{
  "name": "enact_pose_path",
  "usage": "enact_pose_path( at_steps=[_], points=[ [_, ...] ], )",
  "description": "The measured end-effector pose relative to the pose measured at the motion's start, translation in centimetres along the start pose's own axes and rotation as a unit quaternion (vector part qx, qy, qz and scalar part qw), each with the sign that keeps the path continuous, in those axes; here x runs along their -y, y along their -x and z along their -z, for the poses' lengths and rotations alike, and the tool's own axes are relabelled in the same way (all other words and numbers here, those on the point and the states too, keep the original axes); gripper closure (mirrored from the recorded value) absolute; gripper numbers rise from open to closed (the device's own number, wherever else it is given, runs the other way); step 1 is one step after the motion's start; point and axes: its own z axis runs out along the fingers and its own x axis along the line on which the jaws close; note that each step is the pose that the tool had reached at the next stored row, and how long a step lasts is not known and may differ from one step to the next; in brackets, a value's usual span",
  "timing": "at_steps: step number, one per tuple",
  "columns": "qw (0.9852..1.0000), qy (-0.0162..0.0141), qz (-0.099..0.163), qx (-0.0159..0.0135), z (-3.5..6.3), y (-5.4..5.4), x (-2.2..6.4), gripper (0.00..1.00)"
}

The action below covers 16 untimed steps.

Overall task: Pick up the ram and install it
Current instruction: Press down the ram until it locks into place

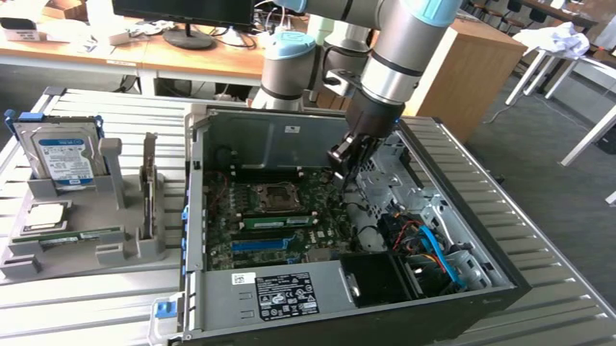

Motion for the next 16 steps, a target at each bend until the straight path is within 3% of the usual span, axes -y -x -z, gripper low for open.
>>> enact_pose_path(
  at_steps=[9, 13, 16],
  points=[
    [0.999, 0.0, -0.044, -0.002, -0.13, 0.01, 0.0, 0.9],
    [0.9976, 0.0007, -0.069, -0.0028, -0.19, 0.02, 0.0, 0.9],
    [0.9957, 0.0024, -0.092, -0.0028, -0.25, 0.03, 0.0, 0.9]
  ],
)
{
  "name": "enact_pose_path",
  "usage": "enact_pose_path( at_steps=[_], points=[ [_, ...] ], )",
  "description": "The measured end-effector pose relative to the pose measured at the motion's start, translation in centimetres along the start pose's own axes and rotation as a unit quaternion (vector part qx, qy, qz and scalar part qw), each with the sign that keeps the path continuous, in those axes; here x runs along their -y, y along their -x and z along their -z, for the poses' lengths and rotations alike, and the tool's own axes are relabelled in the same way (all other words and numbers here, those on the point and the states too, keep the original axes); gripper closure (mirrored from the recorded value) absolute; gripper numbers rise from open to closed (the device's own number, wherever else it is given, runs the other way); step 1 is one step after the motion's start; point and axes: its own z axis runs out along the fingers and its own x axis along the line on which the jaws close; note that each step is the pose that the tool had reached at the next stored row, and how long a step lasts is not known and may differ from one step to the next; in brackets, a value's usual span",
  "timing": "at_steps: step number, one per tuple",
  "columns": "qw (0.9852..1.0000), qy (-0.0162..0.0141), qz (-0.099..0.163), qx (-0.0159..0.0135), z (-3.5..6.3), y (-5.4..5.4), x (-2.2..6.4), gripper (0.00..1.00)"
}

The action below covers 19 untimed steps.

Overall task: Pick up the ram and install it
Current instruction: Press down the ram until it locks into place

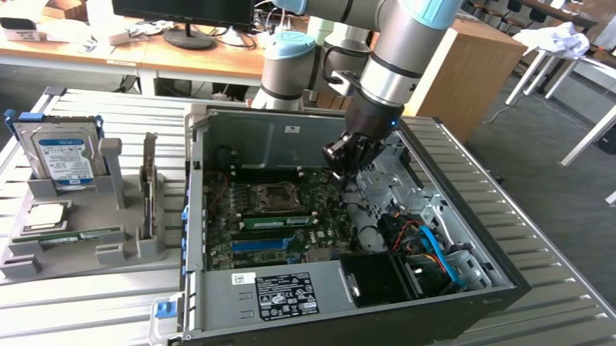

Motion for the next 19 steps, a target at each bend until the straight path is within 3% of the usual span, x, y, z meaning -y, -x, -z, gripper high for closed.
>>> enact_pose_path(
  at_steps=[5, 10, 15, 19],
  points=[
    [0.9992, 0.0034, -0.04, -0.0002, -0.08, 0.01, 0.0, 0.9],
    [0.9967, 0.0073, -0.08, -0.0002, -0.09, 0.01, 0.0, 0.9],
    [0.9926, 0.0115, -0.121, -0.0001, -0.09, 0.01, 0.0, 0.9],
    [0.9878, 0.015, -0.155, 0.0, -0.09, 0.01, 0.0, 0.9]
  ],
)
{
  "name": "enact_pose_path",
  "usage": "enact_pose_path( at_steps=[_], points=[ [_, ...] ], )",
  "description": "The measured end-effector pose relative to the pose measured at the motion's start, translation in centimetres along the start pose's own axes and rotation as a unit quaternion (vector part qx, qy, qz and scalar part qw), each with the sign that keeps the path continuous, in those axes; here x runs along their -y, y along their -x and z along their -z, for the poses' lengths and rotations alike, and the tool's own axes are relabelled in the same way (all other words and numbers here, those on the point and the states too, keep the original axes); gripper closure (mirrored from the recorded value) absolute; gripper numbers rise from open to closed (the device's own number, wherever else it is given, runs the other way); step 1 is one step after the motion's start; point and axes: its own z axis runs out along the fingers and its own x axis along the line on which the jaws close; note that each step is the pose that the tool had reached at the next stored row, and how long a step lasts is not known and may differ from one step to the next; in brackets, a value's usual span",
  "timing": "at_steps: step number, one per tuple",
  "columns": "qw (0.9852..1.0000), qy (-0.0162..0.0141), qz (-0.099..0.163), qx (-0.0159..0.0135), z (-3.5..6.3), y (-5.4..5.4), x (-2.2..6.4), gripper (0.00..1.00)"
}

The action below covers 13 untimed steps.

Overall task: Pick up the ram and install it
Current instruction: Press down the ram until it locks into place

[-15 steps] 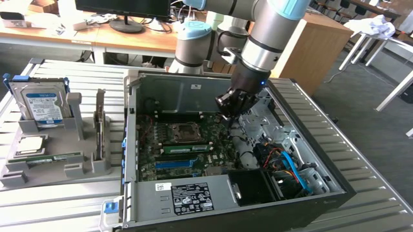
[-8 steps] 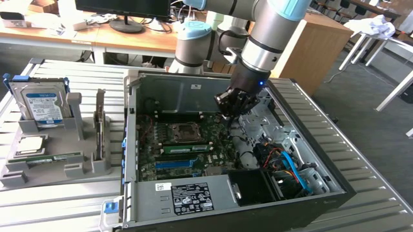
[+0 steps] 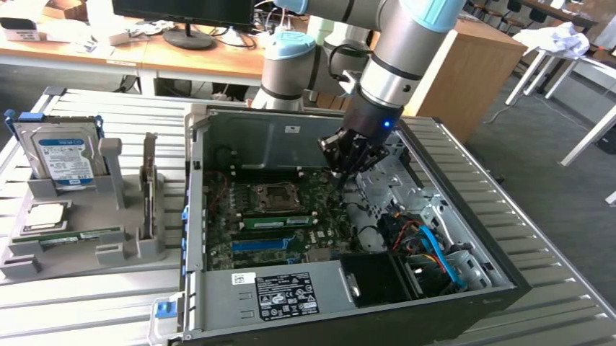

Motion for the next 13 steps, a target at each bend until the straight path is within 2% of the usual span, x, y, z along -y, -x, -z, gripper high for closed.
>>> enact_pose_path(
  at_steps=[3, 8, 13],
  points=[
    [0.9997, 0.0027, -0.026, 0.0, 0.0, 0.0, 0.0, 0.9],
    [0.9979, 0.0065, -0.064, 0.0001, -0.01, 0.01, -0.01, 0.9],
    [0.9979, 0.0048, -0.064, 0.0001, 0.0, 0.01, -0.04, 0.9]
  ],
)
